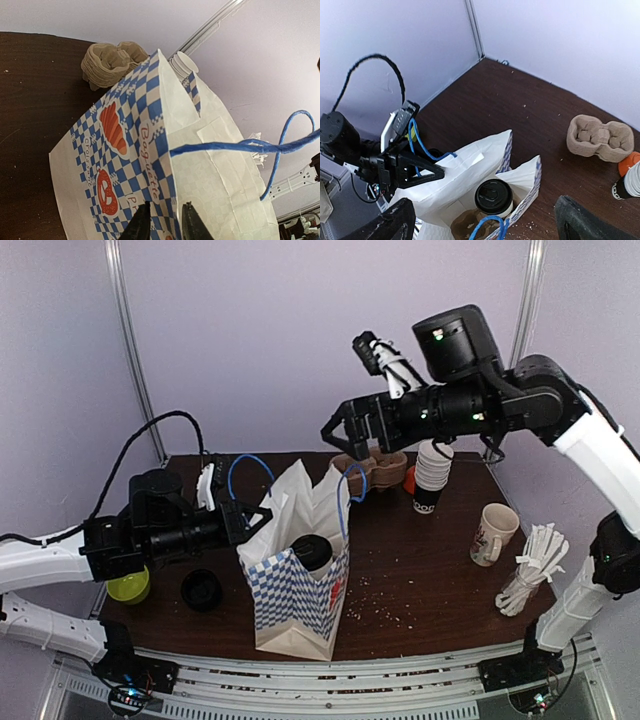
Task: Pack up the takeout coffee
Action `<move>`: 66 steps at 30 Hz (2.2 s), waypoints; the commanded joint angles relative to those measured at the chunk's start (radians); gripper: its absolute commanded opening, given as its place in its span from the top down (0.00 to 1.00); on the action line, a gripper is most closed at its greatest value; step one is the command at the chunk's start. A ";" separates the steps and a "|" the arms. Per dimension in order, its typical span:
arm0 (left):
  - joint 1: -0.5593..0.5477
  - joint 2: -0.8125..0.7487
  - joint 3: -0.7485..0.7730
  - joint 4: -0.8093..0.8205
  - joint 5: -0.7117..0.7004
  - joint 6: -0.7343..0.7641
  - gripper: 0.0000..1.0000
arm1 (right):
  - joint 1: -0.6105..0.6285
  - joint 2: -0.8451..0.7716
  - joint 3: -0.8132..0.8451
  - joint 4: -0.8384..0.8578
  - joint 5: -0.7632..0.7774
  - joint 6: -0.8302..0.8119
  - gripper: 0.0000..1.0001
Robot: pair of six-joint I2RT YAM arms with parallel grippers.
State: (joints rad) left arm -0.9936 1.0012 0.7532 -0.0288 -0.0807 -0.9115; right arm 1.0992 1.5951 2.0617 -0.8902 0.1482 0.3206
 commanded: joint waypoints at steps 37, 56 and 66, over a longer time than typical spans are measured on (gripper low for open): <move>0.003 0.223 0.473 -0.396 -0.122 0.355 0.97 | -0.051 -0.438 -0.637 0.213 0.247 0.238 0.00; 0.001 0.125 0.331 -0.081 -0.038 0.698 1.00 | -0.052 -0.586 -0.899 0.495 0.049 0.155 0.00; -0.007 0.189 0.430 -0.063 0.051 0.820 1.00 | -0.051 -0.579 -0.871 0.426 0.097 0.048 0.00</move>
State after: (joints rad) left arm -0.9951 1.1748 1.1122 -0.1715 -0.0776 -0.1764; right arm 1.0531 1.0378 1.1725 -0.4622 0.2012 0.4248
